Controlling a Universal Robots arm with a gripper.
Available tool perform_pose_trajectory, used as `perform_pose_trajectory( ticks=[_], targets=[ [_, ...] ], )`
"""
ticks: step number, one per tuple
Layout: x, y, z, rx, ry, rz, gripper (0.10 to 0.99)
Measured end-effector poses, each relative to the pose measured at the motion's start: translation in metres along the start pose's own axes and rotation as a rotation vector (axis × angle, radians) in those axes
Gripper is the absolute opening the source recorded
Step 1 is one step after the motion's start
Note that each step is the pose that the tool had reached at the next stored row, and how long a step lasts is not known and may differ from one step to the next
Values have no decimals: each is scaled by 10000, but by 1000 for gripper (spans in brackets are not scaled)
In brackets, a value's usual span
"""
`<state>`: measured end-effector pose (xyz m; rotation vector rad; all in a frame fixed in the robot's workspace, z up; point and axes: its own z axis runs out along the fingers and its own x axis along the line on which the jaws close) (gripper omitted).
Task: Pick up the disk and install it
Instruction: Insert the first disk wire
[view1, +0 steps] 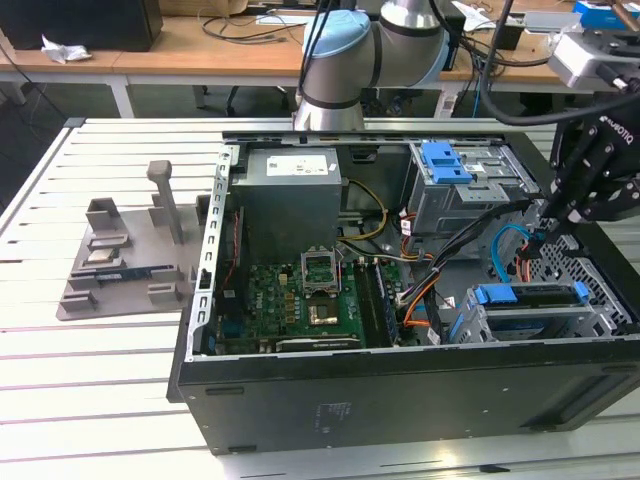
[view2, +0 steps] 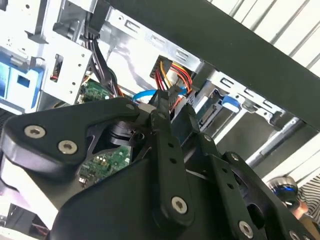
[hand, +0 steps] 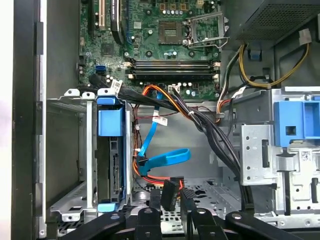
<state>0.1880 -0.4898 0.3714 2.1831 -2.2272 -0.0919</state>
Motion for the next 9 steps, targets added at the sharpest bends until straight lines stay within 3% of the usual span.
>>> perform_pose_trajectory(
  ticks=[9],
  targets=[
    [-1,-10,172,1,57,2,302]
  ],
)
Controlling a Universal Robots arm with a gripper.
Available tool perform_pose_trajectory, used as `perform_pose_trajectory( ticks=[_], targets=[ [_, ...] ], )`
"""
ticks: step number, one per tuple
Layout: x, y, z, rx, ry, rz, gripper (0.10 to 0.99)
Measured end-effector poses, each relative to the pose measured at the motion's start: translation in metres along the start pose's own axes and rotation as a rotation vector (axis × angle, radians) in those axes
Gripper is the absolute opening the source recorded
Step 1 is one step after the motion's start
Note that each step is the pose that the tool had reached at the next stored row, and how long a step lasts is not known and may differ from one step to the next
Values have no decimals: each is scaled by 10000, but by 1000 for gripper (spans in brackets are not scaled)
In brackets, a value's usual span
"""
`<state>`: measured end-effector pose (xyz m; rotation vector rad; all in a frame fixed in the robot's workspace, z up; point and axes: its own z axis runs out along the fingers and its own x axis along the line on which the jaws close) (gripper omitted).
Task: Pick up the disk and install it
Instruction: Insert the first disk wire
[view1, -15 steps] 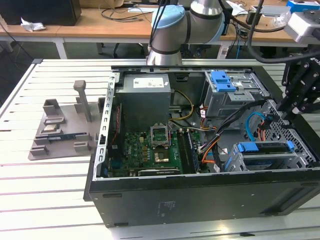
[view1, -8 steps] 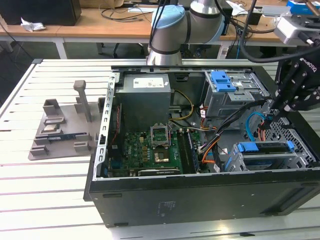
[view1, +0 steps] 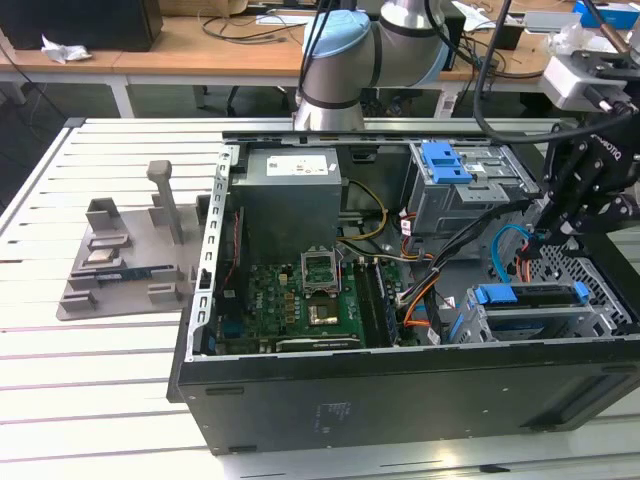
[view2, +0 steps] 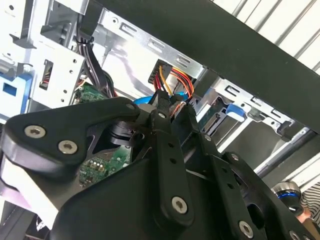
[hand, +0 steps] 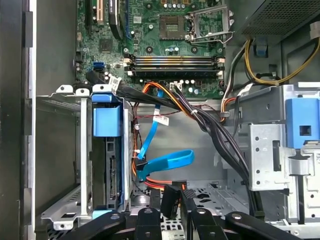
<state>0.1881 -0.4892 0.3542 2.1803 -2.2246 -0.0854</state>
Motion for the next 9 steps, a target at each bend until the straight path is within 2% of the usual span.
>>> perform_pose_trajectory(
  ticks=[2,9],
  targets=[
    [0,-1,21,0,3,0,302],
    [1,-1,22,0,4,0,290]
  ],
)
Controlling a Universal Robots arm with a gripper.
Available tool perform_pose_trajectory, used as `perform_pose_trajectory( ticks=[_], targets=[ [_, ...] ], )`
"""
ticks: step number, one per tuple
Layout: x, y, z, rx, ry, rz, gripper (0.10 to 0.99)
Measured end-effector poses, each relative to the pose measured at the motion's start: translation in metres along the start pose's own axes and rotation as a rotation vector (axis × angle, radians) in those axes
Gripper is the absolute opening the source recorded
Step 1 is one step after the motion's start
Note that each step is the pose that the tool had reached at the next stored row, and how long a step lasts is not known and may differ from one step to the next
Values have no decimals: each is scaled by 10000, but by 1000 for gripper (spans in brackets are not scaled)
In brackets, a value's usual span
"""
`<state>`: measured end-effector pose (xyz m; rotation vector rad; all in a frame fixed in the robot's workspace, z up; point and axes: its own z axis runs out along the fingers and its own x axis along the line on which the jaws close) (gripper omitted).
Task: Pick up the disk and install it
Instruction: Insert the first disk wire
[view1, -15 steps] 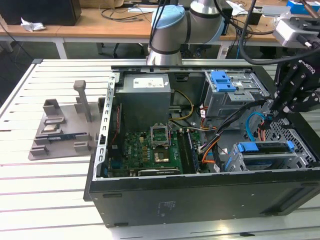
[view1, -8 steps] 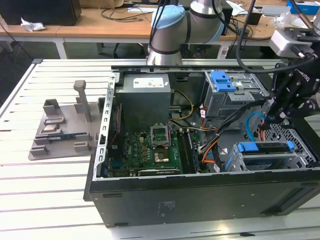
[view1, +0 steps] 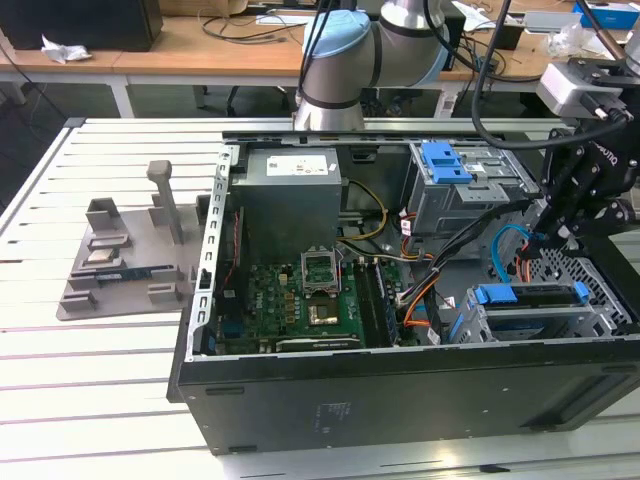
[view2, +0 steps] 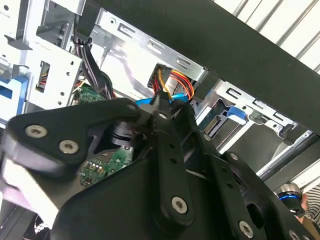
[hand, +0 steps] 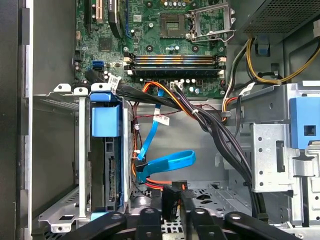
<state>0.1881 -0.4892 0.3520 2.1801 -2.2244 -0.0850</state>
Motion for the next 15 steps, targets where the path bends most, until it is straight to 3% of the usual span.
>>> perform_pose_trajectory(
  ticks=[1,3,10,15],
  targets=[
    [0,0,0,0,0,0,290],
    [0,0,0,0,0,-1,196],
    [13,11,5,0,-4,0,196],
    [200,36,7,0,-4,-1,196]
  ],
)
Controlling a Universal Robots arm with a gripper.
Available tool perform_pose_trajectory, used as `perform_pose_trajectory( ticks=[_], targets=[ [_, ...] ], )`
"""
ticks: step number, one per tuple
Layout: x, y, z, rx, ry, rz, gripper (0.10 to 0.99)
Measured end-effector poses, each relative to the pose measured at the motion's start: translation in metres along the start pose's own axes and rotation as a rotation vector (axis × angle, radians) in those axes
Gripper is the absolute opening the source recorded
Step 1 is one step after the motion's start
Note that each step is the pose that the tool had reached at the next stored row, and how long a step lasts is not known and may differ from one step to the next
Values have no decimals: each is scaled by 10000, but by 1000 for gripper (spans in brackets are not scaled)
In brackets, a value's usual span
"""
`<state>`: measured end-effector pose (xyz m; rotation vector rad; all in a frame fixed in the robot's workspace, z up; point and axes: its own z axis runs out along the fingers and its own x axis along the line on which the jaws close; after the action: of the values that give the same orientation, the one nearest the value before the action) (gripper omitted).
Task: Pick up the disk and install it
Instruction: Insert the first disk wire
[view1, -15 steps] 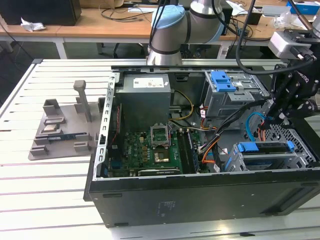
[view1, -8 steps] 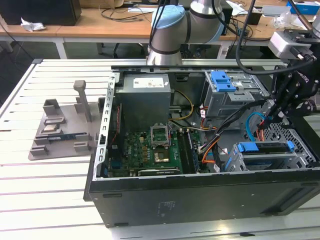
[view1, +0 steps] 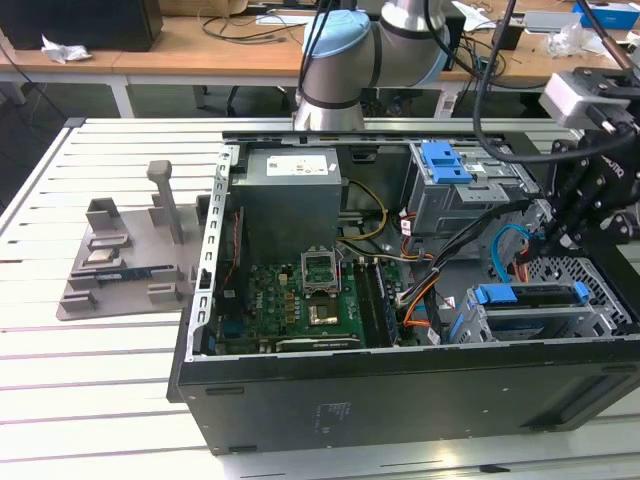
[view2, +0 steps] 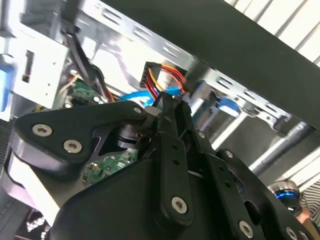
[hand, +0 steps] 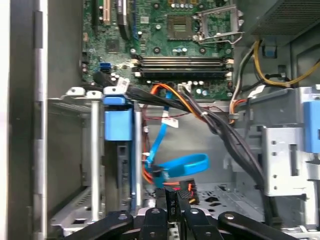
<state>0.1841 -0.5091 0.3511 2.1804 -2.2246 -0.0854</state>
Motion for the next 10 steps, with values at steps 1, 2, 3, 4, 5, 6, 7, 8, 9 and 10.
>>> perform_pose_trajectory(
  ticks=[1,2,3,4,5,6,7,8,9,10],
  targets=[
    [48,1,1,0,-1,0,196],
    [99,3,2,0,-2,0,196],
    [138,4,5,0,-4,0,196],
    [189,5,11,0,-7,-1,196],
    [216,8,16,0,-9,0,196],
    [235,11,21,0,-9,0,196],
    [248,12,24,-1,-10,-2,196],
    [249,12,25,-1,-10,-2,196],
    [250,13,24,0,-9,0,196],
    [251,13,25,0,-10,-1,196]
  ],
)
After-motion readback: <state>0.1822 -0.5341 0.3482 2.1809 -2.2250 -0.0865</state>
